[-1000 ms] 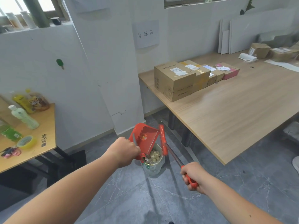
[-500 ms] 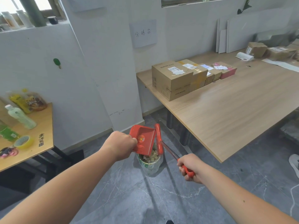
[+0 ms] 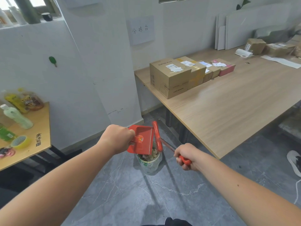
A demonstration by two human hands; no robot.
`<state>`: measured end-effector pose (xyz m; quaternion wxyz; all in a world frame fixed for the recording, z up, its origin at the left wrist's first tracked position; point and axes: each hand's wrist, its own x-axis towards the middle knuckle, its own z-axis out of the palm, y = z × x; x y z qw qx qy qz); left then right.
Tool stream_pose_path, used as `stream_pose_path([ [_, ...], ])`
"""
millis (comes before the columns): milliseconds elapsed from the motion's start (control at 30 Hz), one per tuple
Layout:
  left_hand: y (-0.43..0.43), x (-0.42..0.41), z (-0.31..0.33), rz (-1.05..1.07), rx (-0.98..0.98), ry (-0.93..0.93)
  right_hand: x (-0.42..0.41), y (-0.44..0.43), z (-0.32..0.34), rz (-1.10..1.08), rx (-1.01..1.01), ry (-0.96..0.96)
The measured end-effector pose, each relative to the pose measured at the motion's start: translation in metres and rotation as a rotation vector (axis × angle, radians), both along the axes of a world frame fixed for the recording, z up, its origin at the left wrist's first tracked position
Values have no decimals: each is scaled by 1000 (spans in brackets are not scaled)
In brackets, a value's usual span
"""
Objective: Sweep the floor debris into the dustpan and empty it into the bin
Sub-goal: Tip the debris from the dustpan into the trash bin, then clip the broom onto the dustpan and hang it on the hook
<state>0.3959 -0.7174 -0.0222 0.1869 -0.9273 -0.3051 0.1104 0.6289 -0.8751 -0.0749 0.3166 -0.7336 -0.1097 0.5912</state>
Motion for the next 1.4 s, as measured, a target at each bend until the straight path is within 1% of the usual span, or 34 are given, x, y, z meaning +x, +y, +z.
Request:
stream_pose_path([
  [200, 6, 4, 14, 83, -1, -132, -1, 10, 26, 141, 4, -57],
  [400, 21, 10, 35, 272, -39, -339, 6, 37, 57, 277, 11, -85],
  [533, 36, 5, 50, 419, -48, -441, 10, 57, 93, 333, 124, 23],
  [833, 60, -10, 88, 542, -78, -537, 14, 121, 145, 514, 306, -141],
  [933, 67, -19, 95, 580, -102, -571, 11, 146, 160, 570, 379, -159],
  [1033, 72, -30, 100, 602, -88, -577, 0, 170, 176, 649, 466, -147],
  [1133, 75, -42, 105, 652, -88, -627, -18, 192, 185, 731, 560, -147],
  [1200, 79, -51, 107, 699, -108, -664, -35, 205, 190, 784, 624, -206],
  [1267, 86, -64, 107, 739, -146, -705, -57, 218, 193, 786, 693, -285],
  [1333, 94, -80, 106, 761, -184, -741, -79, 233, 195, 779, 709, -315],
  [1400, 104, -94, 106, 764, -177, -709, -102, 247, 198, 827, 695, -324],
])
